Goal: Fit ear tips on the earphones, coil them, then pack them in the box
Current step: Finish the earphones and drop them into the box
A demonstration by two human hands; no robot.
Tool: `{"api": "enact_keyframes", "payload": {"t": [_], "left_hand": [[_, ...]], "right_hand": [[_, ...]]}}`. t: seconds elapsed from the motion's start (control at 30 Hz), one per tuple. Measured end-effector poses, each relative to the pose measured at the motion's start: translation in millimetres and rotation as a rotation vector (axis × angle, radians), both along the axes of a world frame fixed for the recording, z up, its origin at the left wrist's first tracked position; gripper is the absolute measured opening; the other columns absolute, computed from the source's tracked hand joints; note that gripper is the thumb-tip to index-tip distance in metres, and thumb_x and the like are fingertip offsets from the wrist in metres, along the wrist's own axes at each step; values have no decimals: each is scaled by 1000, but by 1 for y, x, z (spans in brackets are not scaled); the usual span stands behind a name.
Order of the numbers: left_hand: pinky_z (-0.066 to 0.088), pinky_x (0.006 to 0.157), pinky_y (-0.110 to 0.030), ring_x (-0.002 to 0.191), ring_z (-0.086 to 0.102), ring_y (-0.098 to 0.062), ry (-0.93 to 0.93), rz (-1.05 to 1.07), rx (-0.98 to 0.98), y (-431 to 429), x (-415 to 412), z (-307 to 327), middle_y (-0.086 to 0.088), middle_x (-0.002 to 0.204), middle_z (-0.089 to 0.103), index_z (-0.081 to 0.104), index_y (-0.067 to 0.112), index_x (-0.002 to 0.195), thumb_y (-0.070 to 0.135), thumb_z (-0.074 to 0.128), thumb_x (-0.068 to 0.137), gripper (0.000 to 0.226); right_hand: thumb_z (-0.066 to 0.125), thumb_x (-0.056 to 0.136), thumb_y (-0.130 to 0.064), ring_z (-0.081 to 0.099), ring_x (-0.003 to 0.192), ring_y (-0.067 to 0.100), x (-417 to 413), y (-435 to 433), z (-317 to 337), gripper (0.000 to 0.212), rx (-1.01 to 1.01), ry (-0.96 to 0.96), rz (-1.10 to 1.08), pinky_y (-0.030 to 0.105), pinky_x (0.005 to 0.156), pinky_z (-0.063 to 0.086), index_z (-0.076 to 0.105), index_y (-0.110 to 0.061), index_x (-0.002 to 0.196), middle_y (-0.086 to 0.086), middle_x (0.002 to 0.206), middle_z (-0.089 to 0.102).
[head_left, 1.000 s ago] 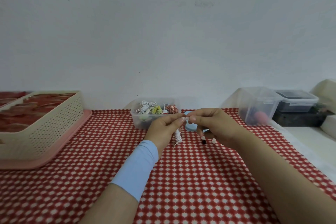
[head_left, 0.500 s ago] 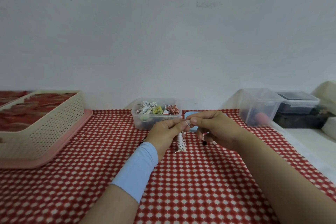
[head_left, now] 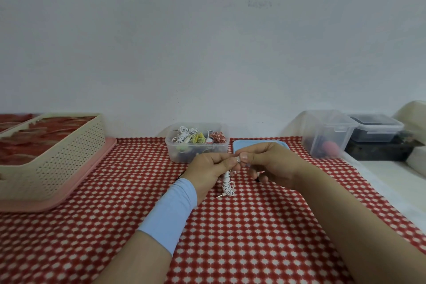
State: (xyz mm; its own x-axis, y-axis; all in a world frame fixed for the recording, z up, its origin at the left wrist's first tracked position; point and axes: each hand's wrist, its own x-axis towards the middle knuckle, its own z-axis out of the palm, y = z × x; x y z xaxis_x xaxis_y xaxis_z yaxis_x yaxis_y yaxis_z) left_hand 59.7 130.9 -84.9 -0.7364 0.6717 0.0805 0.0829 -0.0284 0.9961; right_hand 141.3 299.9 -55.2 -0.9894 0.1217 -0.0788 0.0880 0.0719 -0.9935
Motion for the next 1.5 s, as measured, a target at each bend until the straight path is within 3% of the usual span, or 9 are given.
{"api": "enact_keyframes", "payload": {"t": [0.07,0.2,0.3,0.53,0.7,0.83,1.0,1.17,1.5], "left_hand": [[50,73,-15,80,66,-4,-16,12,5,0,0,0,6,82,75,75,16,96,19,63,93,13],[50,98,-35,102,68,-21,-83,51,59,2,-1,3,-2,99,76,79,25,92,24,65,91,13],[47,102,-34,104,69,-16,-60,63,38,1,-2,3,0,99,76,77,26,98,26,68,89,12],[51,78,-12,89,72,-7,70,112,-16,-1,3,7,-1,93,77,73,11,103,13,71,88,15],[51,69,-8,83,72,-5,115,162,-32,-2,5,9,2,90,76,73,12,94,8,75,83,12],[53,73,-12,85,72,-6,141,163,-45,-3,7,8,1,90,77,73,15,93,12,75,83,11],[50,71,-8,84,71,-2,139,134,-31,-4,10,11,3,87,77,74,12,98,12,70,88,11],[50,76,-10,82,70,-2,164,88,-36,-5,12,14,5,85,77,75,23,90,17,68,90,9],[48,74,-6,84,70,0,136,-2,-79,-10,8,15,3,85,77,75,17,93,19,69,89,7]], "right_hand": [[70,89,-16,54,53,14,0,-2,0,17,4,0,-17,19,40,38,80,-10,101,14,94,75],[71,87,-21,59,56,16,1,-7,5,30,-21,57,-73,23,45,41,74,-14,116,15,100,77],[67,95,-21,62,61,17,5,-7,10,23,47,83,-98,27,49,45,74,-18,116,10,99,78],[76,88,-12,63,58,12,7,-7,8,7,224,137,-111,27,51,47,81,-14,93,9,86,78],[78,86,-7,63,58,12,6,-6,7,13,212,138,-145,23,45,44,79,-13,98,8,80,76],[77,87,-9,63,58,13,5,-6,7,9,254,147,-151,21,43,43,80,-12,95,8,82,77],[63,100,-27,66,67,15,6,4,8,21,140,31,-97,25,52,43,76,-20,114,0,106,78],[68,93,-15,62,66,12,7,9,5,18,63,3,14,21,48,38,80,-12,107,16,105,75],[72,86,-16,65,64,12,8,6,6,14,16,-49,64,18,43,38,82,-13,95,11,92,76]]}}
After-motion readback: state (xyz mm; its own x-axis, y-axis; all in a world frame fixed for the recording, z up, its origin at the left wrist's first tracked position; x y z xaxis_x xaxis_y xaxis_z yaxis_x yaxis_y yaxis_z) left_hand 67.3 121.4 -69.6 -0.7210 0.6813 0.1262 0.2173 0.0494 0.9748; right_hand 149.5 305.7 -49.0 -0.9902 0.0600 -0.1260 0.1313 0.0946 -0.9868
